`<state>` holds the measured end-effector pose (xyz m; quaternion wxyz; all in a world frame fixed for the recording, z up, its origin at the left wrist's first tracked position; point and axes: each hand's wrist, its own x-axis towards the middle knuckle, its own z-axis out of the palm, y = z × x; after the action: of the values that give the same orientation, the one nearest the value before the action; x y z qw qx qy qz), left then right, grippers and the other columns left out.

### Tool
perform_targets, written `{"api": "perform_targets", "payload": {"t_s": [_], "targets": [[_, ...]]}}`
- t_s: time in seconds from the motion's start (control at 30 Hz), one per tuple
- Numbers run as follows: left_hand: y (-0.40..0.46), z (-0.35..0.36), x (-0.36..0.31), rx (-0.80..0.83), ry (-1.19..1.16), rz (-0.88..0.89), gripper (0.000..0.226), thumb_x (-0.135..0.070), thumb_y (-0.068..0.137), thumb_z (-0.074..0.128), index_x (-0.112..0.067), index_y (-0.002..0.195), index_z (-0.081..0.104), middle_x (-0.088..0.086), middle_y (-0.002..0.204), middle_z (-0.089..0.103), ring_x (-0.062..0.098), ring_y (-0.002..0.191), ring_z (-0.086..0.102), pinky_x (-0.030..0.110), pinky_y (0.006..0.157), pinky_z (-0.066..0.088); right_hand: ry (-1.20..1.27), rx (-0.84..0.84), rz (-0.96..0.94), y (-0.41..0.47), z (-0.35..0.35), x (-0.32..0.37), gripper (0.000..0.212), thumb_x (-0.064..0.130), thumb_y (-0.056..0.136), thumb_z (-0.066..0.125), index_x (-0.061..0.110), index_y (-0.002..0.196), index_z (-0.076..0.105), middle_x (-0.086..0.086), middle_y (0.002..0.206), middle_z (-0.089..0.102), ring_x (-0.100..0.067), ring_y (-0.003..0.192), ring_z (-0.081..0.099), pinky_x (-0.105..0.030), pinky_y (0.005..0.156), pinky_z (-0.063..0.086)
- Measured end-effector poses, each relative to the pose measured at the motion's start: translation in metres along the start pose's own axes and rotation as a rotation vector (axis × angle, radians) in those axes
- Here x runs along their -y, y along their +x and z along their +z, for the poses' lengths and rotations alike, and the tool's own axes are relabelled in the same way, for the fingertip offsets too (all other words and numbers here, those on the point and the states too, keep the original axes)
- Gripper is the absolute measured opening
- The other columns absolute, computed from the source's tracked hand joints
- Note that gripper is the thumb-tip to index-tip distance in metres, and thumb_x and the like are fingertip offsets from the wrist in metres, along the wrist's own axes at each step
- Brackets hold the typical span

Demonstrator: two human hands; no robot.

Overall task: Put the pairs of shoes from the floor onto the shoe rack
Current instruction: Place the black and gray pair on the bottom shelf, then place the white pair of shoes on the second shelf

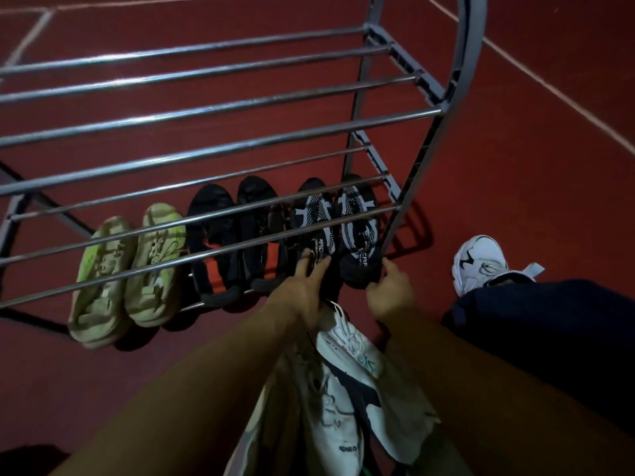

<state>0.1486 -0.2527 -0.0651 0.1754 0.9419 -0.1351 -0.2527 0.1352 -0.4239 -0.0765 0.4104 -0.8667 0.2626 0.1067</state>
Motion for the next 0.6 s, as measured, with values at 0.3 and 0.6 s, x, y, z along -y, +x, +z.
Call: {"api": "perform_targets", "payload": {"t_s": [0.3, 0.6], "targets": [[-0.109, -0.004, 0.003, -0.153, -0.201, -0.138, 0.051, -0.033, 0.096, 0.052, -0.01, 0.141, 0.045, 0.011, 0.143, 0.05, 0.027, 0.129, 0.05, 0.032, 0.102, 0.04, -0.358, 0.262, -0.158, -0.088, -0.02, 0.026, 0.015, 0.015, 0.093, 0.051, 0.017, 0.096, 0.065, -0.013, 0.114, 0.065, -0.032, 0.101, 0.062, -0.031, 0.079, 0.047], [-0.201, 0.04, 0.016, 0.002, -0.697, -0.412, 0.061, -0.045, 0.069, 0.069, -0.015, 0.122, 0.058, 0.006, 0.119, 0.066, 0.029, 0.104, 0.066, 0.04, 0.089, 0.054, -0.396, 0.385, -0.233, -0.171, 0.007, -0.06, 0.078, 0.046, 0.085, 0.062, 0.03, 0.152, 0.025, -0.01, 0.146, 0.048, -0.034, 0.131, 0.047, -0.042, 0.108, 0.04]]}}
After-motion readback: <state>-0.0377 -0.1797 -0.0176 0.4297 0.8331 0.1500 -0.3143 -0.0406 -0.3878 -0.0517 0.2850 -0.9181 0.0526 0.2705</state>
